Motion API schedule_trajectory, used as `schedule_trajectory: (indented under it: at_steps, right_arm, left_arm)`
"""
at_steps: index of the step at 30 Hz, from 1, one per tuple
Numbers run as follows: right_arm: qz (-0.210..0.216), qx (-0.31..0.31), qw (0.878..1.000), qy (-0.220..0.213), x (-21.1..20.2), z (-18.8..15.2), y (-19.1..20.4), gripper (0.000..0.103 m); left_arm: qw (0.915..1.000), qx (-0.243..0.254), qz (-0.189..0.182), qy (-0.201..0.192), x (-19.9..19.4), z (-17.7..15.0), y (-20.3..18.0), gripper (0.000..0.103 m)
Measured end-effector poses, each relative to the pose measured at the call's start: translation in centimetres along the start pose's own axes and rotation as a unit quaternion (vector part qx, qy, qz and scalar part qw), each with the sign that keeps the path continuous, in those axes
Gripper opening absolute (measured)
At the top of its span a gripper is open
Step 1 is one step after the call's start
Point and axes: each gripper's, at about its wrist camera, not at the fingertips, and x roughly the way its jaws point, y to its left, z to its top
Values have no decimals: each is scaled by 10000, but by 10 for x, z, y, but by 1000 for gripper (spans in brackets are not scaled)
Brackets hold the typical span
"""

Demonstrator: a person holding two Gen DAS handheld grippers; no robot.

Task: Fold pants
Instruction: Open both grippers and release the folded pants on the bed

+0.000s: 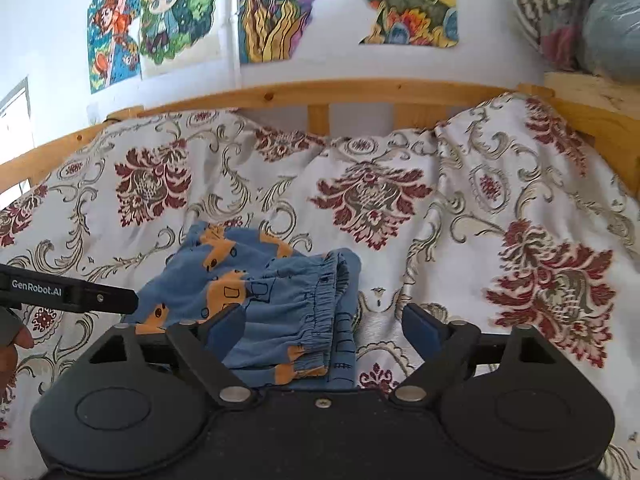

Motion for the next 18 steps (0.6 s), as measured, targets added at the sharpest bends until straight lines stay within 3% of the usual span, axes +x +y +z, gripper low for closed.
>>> schedule_trajectory:
  at_steps: [10, 18]
  right_arm:
    - [65, 231, 9990, -387, -56, -14, 5, 102]
    - [-69, 410, 9982, -429, -102, -42, 15, 102]
  left_arm:
    - [9982, -208, 297, -473, -42, -12, -7, 102]
    - [9947, 174, 459, -906, -84, -44, -19, 102]
